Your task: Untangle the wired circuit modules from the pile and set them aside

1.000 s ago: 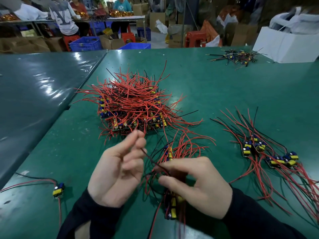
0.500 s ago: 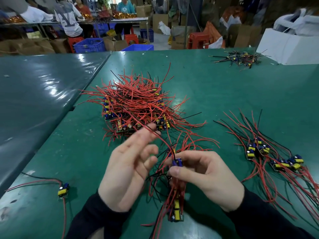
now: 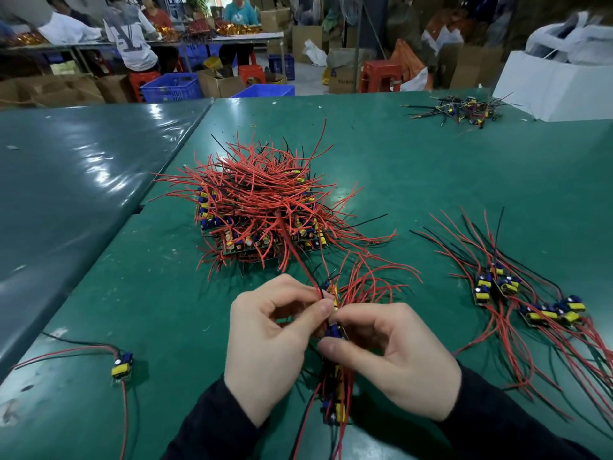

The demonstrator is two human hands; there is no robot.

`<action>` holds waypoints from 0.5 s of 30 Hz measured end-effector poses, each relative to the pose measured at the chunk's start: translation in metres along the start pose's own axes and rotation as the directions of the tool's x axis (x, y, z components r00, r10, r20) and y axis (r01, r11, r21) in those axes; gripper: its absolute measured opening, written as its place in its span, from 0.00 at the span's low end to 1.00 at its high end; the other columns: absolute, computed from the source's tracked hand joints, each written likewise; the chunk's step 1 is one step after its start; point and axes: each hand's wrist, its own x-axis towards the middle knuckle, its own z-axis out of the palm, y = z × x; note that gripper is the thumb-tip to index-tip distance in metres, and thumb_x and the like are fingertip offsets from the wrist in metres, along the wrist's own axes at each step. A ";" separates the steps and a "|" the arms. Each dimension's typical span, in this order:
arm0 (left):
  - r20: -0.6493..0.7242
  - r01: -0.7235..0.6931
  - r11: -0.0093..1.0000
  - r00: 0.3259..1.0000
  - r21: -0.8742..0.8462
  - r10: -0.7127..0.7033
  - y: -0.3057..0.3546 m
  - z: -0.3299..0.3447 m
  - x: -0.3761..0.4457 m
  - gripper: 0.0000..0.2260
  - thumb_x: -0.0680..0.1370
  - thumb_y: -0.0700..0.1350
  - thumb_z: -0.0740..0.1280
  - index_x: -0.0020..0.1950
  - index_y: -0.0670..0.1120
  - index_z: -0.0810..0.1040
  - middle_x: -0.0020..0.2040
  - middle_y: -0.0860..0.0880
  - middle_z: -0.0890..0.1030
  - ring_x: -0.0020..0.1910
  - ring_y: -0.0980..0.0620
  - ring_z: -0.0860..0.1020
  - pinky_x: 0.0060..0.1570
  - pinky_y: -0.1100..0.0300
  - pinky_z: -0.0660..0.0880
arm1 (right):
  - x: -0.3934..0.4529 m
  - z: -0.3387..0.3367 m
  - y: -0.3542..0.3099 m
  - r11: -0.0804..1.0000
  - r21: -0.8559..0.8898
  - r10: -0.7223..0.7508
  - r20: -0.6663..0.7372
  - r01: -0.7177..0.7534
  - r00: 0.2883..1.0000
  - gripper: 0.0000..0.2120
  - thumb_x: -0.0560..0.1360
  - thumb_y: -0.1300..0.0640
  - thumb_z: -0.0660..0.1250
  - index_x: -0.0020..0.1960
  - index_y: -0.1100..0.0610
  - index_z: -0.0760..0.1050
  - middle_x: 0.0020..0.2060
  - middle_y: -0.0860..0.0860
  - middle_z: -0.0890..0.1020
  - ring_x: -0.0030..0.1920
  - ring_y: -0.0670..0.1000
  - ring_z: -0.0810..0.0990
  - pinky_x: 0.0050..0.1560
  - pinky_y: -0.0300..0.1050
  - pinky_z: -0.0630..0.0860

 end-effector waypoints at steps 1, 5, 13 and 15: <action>-0.006 -0.034 0.998 0.999 0.053 0.034 0.000 0.001 -0.001 0.03 0.66 0.39 0.72 0.33 0.45 0.83 0.33 0.48 0.81 0.34 0.53 0.79 0.37 0.62 0.74 | 0.000 0.000 0.000 0.999 -0.041 -0.026 -0.009 0.026 1.000 0.13 0.72 0.48 0.68 0.46 0.58 0.81 0.35 0.57 0.80 0.34 0.53 0.75 0.40 0.57 0.74; 0.014 0.059 0.997 0.998 -0.055 -0.058 0.003 -0.001 0.001 0.06 0.69 0.35 0.74 0.37 0.45 0.85 0.36 0.47 0.84 0.30 0.55 0.77 0.30 0.65 0.72 | 0.001 0.000 -0.001 0.996 0.085 0.024 -0.016 -0.023 1.000 0.13 0.71 0.47 0.68 0.45 0.57 0.80 0.34 0.60 0.78 0.34 0.50 0.72 0.39 0.59 0.74; 0.091 0.272 0.910 0.962 -0.311 -0.256 0.008 -0.006 0.004 0.09 0.67 0.43 0.70 0.39 0.37 0.84 0.29 0.41 0.79 0.25 0.54 0.73 0.22 0.66 0.67 | 0.001 0.002 -0.003 0.990 0.139 -0.011 -0.062 0.020 0.998 0.12 0.70 0.48 0.68 0.42 0.57 0.79 0.30 0.52 0.77 0.32 0.45 0.72 0.34 0.44 0.71; 0.084 0.279 0.901 0.960 -0.333 -0.267 0.009 -0.009 0.007 0.10 0.68 0.43 0.69 0.39 0.36 0.83 0.30 0.42 0.79 0.25 0.54 0.73 0.21 0.67 0.66 | 0.001 0.003 -0.002 0.985 0.173 0.003 -0.093 0.013 0.996 0.13 0.69 0.48 0.68 0.40 0.59 0.76 0.27 0.48 0.73 0.30 0.44 0.70 0.32 0.38 0.68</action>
